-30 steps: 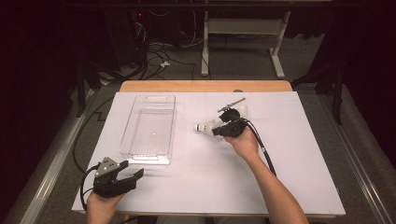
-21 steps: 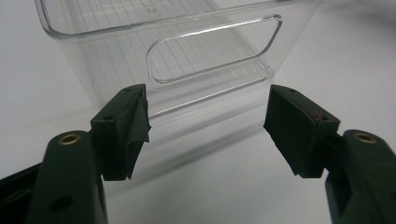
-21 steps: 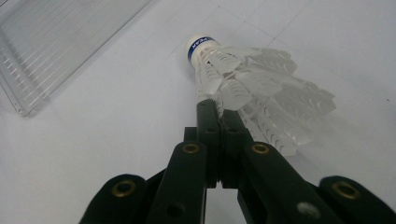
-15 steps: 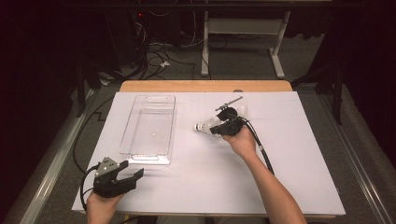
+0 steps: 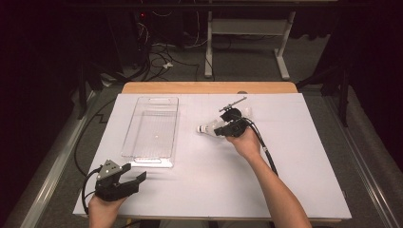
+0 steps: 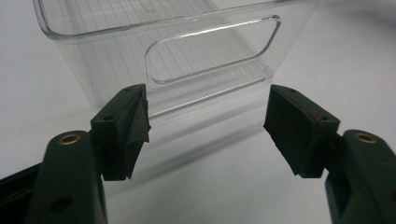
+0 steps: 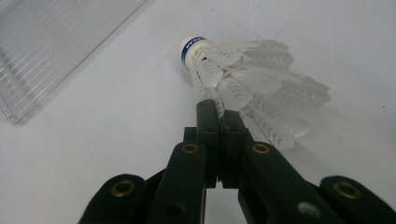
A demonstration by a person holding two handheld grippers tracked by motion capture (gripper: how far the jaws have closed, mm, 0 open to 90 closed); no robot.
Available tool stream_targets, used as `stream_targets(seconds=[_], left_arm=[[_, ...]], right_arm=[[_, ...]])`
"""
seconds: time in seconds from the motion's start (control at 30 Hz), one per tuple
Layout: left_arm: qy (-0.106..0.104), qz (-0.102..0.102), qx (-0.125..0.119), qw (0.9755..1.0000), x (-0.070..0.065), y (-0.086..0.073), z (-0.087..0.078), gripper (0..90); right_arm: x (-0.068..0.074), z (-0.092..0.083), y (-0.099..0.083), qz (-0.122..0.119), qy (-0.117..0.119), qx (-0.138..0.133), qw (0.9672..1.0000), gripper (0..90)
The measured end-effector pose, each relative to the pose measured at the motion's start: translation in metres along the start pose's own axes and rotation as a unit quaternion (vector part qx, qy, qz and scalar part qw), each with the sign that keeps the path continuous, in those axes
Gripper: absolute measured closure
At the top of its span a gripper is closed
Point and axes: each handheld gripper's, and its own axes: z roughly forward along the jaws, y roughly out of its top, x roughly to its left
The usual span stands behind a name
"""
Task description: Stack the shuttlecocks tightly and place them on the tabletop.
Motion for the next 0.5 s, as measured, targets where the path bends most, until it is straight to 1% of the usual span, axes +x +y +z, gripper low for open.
stream_targets(seconds=[0.17, 0.5], left_arm=[[0.000, 0.000, 0.000, 1.0000, 0.0000, 0.0001, 0.0002, 31.7], [0.000, 0.000, -0.001, 1.0000, 0.0003, 0.0000, -0.0001, 31.6]], right_arm=[[-0.0017, 0.0002, 0.0008, 0.005, -0.002, 0.000, 1.0000, 89.8], [-0.0047, 0.0020, 0.0011, 0.007, -0.010, -0.002, 0.9999, 89.3]])
